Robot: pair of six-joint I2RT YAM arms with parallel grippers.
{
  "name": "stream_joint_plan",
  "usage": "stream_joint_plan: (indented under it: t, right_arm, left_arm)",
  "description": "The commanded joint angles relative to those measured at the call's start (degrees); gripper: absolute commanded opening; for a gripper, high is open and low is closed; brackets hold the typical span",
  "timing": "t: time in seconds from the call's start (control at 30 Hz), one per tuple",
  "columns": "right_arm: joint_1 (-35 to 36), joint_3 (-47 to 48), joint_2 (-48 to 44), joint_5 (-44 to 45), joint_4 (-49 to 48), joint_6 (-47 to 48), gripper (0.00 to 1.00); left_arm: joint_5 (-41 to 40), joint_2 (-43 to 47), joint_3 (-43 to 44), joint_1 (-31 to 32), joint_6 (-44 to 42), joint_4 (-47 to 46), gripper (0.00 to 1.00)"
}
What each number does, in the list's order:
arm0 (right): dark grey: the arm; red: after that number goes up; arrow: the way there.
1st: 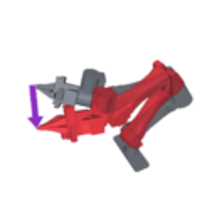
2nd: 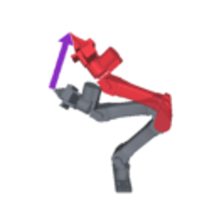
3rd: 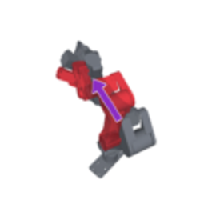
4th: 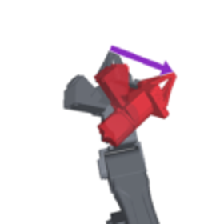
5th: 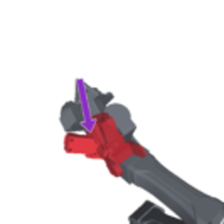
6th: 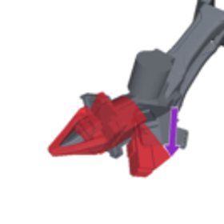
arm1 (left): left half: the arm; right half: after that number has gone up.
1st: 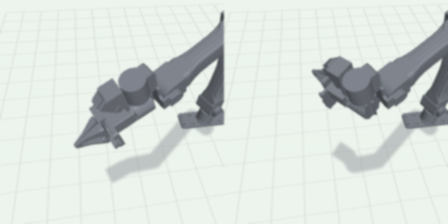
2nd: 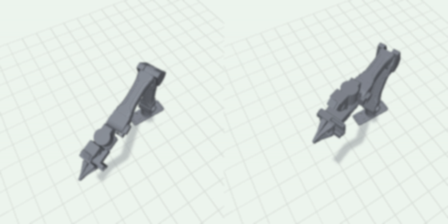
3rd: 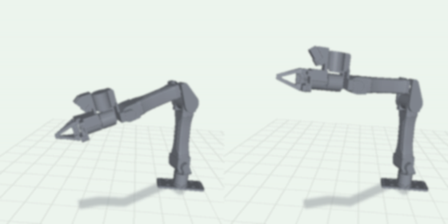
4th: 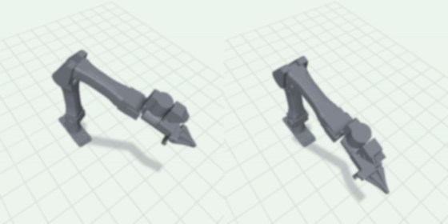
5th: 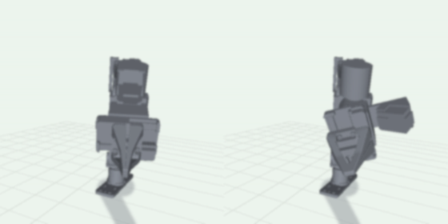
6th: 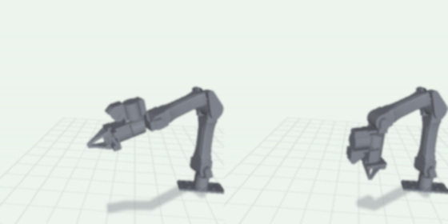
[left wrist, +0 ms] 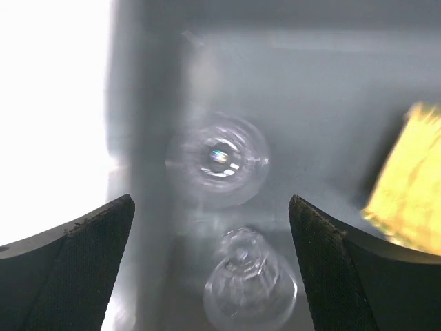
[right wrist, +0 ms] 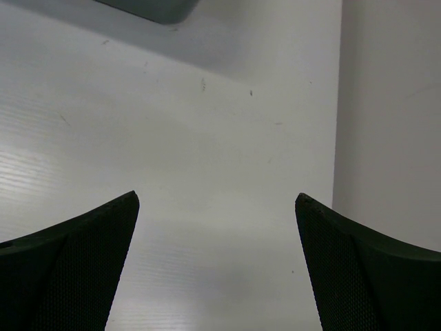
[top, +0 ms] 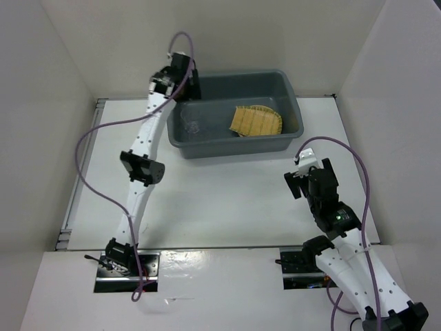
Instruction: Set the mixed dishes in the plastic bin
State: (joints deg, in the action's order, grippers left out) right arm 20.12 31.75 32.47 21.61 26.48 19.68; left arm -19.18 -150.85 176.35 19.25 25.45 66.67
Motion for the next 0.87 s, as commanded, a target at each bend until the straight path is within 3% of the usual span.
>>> stream_joint_plan:
  t: [0.0,0.07,0.13,0.2,0.3,0.33,0.37,0.4,0.43,0.5,0.57,0.7,0.83]
  right_arm:
    - [-1.1,3.7,-1.0,4.3,4.5,0.9,0.98]
    - [-1.1,4.3,-3.4,7.4,5.8,0.3,0.98]
    - [-1.1,5.0,-5.0,10.1,7.5,0.3,0.98]
    - [-1.1,6.2,-7.4,10.9,7.5,-0.3,0.98]
    - [-1.1,9.5,-7.9,11.5,7.5,-0.3,0.98]
    - [-1.1,11.0,-7.9,11.5,7.5,-1.1,0.98]
    - [-1.1,11.6,-7.1,12.1,6.9,-2.6,0.98]
    - [-1.1,12.6,-6.5,12.6,6.9,-3.2,0.98]
    - [-1.1,12.6,-5.8,12.6,6.4,-3.2,0.98]
    - [-1.1,13.3,-5.7,11.7,6.4,-4.6,0.98]
    - [-1.1,14.7,-5.7,11.7,6.4,-5.3,0.98]
    - [-1.7,16.2,-3.3,13.2,6.4,-6.8,0.98]
    - [-1.7,13.5,-3.3,12.6,3.1,-4.0,0.98]
  left_arm:
    - [-9.5,19.9,3.4,-4.5,6.7,4.7,0.99]
    - [-11.0,25.4,3.4,-5.0,8.5,7.9,0.99]
    - [-9.3,31.9,-4.1,-5.0,8.7,7.9,0.99]
    - [-11.2,35.6,-7.9,-0.9,8.7,7.9,0.99]
    - [-20.6,47.7,-23.6,4.9,15.7,7.0,0.99]
    - [-23.1,57.0,-30.4,5.7,16.8,4.4,0.99]
    - [-23.1,63.2,-51.2,6.2,15.4,-7.3,0.99]
    - [-19.2,77.8,-64.4,6.2,10.2,-16.7,0.99]
    - [-17.1,85.6,-76.9,6.2,8.9,-33.4,0.99]
    - [-15.8,104.3,-103.3,6.2,9.8,-43.0,0.99]
    - [-18.7,111.9,-110.7,6.2,16.3,-40.0,0.99]
    - [-18.8,122.7,-115.9,5.7,19.6,-30.2,0.99]
    - [-16.8,130.6,-121.6,5.7,19.1,-32.3,0.99]
